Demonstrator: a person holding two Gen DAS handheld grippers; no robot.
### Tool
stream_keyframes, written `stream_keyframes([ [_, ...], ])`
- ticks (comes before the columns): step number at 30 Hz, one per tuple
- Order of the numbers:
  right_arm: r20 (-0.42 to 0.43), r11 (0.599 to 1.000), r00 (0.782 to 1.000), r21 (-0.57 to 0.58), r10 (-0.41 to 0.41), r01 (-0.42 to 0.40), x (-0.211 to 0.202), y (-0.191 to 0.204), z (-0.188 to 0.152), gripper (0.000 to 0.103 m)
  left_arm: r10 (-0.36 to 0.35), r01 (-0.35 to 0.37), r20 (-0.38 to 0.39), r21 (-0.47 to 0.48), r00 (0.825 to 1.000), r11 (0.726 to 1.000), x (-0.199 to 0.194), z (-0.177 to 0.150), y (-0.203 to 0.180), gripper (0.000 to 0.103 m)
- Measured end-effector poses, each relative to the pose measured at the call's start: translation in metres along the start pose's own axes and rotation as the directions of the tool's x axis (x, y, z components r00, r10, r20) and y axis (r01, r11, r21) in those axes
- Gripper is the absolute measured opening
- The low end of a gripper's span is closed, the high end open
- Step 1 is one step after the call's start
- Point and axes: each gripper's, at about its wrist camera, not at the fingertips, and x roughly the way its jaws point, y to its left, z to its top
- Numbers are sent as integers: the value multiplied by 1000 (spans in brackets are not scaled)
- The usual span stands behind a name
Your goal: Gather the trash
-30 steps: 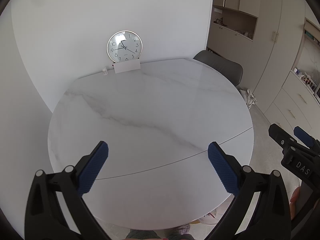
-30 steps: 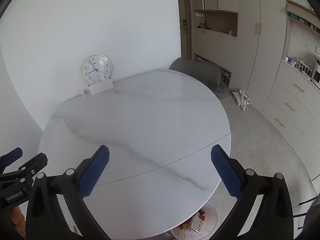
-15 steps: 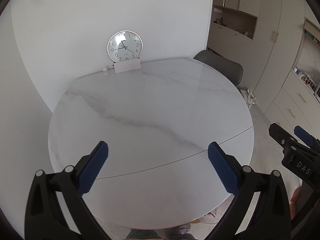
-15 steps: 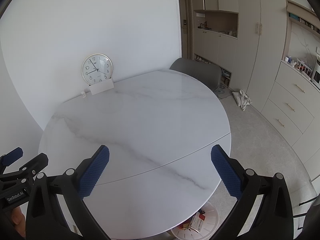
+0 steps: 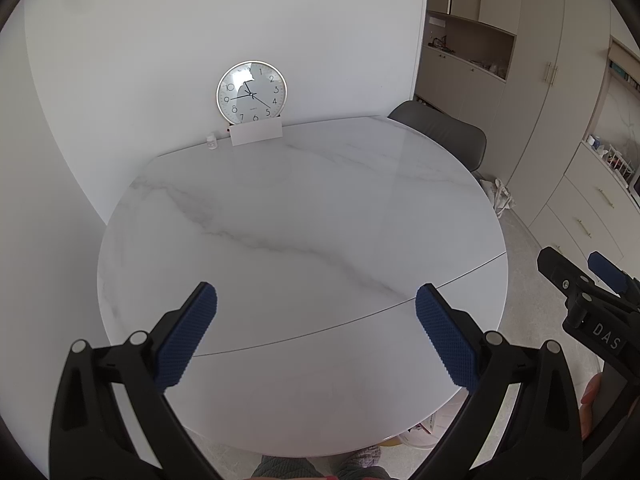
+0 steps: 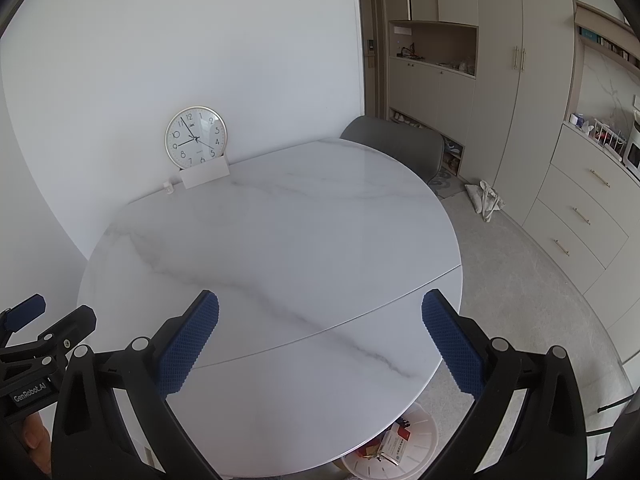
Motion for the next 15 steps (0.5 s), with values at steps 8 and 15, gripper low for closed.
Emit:
stream_keyframes([
  [8, -1, 1000, 1000, -2, -1, 1, -1, 0, -1, 101, 0, 0, 0, 1, 1000, 1000, -2, -2, 0, 95],
  [15, -2, 1000, 1000, -1, -1, 1, -1, 0, -1, 101, 1, -1, 0, -2, 1000, 1000, -3, -2, -1, 95],
])
